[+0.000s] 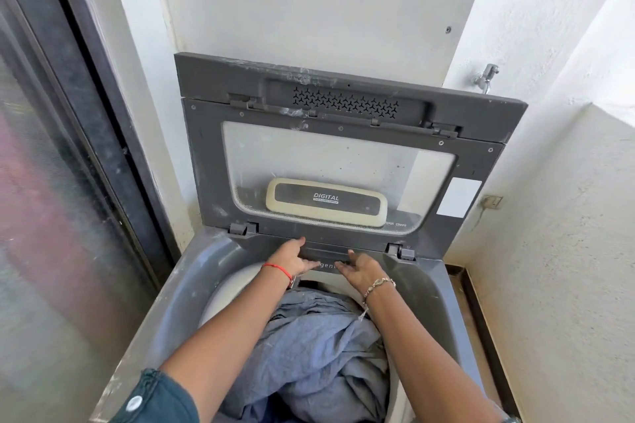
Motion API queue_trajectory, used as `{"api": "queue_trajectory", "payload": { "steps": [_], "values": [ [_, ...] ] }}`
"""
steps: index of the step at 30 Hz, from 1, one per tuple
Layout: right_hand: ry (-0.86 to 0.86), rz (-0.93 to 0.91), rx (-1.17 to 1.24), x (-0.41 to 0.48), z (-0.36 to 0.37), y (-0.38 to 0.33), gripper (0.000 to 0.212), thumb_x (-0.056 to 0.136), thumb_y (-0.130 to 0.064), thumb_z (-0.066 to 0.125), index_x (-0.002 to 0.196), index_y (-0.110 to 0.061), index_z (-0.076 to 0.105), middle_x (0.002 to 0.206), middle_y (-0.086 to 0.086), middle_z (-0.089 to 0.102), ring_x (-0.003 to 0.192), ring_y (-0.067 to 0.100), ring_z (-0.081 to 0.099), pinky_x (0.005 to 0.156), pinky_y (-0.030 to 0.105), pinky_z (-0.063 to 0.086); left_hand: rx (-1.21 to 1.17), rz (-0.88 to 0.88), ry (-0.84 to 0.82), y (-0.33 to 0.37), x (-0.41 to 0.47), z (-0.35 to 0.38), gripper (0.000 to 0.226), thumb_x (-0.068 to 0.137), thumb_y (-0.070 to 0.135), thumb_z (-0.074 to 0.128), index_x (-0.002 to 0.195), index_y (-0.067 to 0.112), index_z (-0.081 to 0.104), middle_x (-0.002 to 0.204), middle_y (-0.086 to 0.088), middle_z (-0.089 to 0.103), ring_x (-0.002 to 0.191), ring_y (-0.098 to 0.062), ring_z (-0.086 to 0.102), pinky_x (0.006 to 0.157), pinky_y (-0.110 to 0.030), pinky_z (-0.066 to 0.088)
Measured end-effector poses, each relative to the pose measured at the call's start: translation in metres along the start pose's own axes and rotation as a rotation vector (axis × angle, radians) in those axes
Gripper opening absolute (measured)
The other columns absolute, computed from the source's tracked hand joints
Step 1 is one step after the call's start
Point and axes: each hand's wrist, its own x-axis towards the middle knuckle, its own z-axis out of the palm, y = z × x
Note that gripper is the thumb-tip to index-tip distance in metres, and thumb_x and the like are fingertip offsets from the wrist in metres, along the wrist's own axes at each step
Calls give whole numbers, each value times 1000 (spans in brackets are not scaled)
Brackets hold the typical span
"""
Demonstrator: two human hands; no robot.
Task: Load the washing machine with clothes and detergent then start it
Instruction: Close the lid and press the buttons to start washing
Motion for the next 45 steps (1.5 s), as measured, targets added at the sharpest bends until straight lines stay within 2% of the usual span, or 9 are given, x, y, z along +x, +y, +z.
{"api": "queue_trajectory", "payload": {
  "steps": [4,7,10,14,18,23,32,37,45],
  "values": [
    [-47,-15,-23,-27,24,-33,23,98,5,27,102,11,50,141,27,36,134,35,35,113,37,27,81,118,-153,24,-47,30,50,97,0,40,143,-5,22,150,-31,17,140,-42,22,114,-47,22],
    [-136,-164,-38,-61,51,-66,21,95,5,36,79,5,50,93,22,56,103,35,58,87,40,50,418,401,-166,38,-92,56,20,91,3,49,110,0,54,120,-28,52,114,-37,53,89,-40,47],
    [-146,-528,-188,-102,73,-102,14,90,4,47,93,5,60,82,17,64,73,25,63,61,29,56,886,1169,72,55,-121,76,24,83,3,51,99,6,69,102,-14,68,99,-30,61,84,-34,49],
    [29,-1338,-733,-135,92,-147,31,84,3,50,112,1,64,105,20,69,92,22,64,84,30,52,1383,2040,155,84,-150,101,63,77,-4,48,138,7,43,151,-10,34,143,-30,23,117,-43,20],
    [65,-1460,-1274,-137,99,-177,60,85,5,43,143,-6,31,151,11,32,139,21,29,115,33,20,1945,1849,411,115,-145,122,91,80,17,55,151,10,-2,159,-11,-10,146,-27,-13,114,-51,-10],
    [163,-1358,-1780,-123,99,-188,61,88,-10,49,144,-6,26,154,10,23,143,20,18,118,37,10,2099,1565,331,126,-138,125,87,84,28,52,151,10,0,160,-5,-2,147,-19,-8,110,-62,-11],
    [248,-1409,-1702,-158,104,-186,25,82,-20,59,97,-1,66,101,22,64,97,37,59,70,32,40,2036,1554,180,130,-170,111,46,94,32,47,136,13,45,138,-6,50,131,-25,41,110,-63,-2],
    [74,-1329,-1557,-183,101,-199,30,61,-17,84,84,-1,74,90,20,72,86,27,67,73,31,54,1994,1575,5,139,-197,99,39,87,32,62,122,14,60,124,-9,62,117,-29,51,100,-40,37],
    [-145,-1116,-1492,-206,65,-173,32,73,-29,77,98,-11,72,88,9,65,83,14,54,64,25,39,2037,1551,-176,127,-214,71,43,88,39,61,125,18,58,119,-7,63,109,-26,55,80,-30,35]
  ]
}}
